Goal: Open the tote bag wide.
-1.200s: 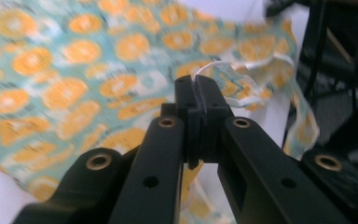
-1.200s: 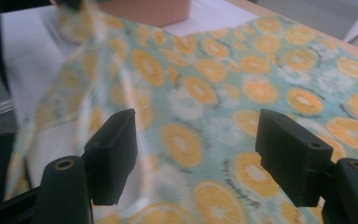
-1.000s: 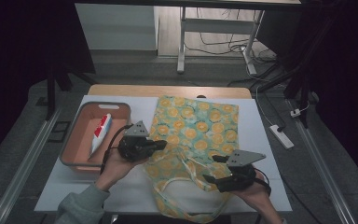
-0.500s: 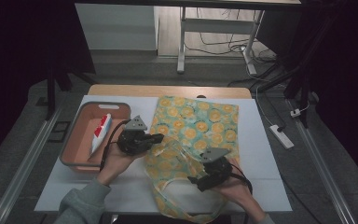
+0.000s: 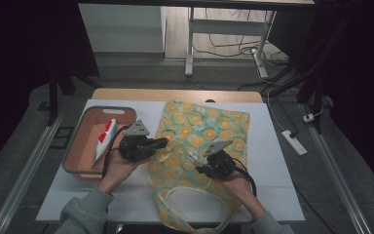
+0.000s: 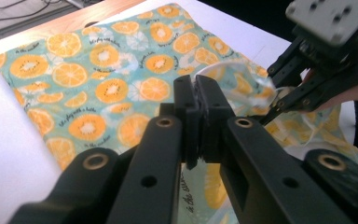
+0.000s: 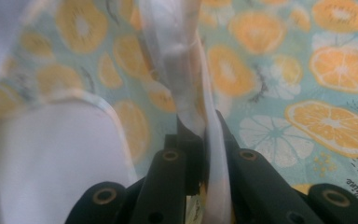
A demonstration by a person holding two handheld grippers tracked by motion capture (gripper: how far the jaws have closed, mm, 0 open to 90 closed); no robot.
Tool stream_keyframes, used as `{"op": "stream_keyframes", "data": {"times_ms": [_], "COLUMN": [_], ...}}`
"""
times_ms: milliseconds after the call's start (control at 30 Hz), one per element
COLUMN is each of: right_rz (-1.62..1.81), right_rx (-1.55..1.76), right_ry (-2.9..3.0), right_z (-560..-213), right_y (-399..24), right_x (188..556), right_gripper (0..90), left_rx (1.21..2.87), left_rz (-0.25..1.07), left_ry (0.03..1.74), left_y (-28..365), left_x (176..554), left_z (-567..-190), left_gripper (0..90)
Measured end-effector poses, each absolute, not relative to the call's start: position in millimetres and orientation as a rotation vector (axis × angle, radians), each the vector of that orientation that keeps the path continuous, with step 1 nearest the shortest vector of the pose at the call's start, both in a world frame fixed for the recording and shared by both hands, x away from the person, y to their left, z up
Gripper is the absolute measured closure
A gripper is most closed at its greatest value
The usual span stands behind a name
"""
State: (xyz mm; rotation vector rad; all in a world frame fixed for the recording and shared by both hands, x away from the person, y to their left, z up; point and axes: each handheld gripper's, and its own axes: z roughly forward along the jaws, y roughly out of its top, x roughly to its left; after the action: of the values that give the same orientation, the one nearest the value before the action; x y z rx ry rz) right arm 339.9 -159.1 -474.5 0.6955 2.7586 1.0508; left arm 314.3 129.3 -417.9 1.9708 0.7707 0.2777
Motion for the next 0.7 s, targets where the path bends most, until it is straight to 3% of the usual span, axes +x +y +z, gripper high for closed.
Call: {"op": "stream_keyframes", "data": {"times_ms": [167,300,433,700], "right_rz": [1.241,1.296,1.308,1.291], "right_rx": [0.743,0.722,0.742,0.786], "right_ry": [2.732,2.673,2.646,2.639], "right_z": [-447.2,-430.1,-429.0,-435.8], "right_y": [-165.4,-166.2,-166.3,-167.5], "right_x": [337.4,338.4,345.8,357.1], "right_gripper": [87.7,87.6,87.6,87.5], "left_rx": [1.967,1.975,2.031,2.292], "left_rz": [0.271,0.298,0.273,0.158], "left_ry": [0.675,0.575,0.511,0.418], "left_y": [126.7,122.6,109.0,45.8], "left_x": [294.2,266.5,250.1,249.2], "left_z": [-406.6,-394.1,-398.0,-450.5], "left_gripper": [64.5,55.3,52.1,47.1]}}
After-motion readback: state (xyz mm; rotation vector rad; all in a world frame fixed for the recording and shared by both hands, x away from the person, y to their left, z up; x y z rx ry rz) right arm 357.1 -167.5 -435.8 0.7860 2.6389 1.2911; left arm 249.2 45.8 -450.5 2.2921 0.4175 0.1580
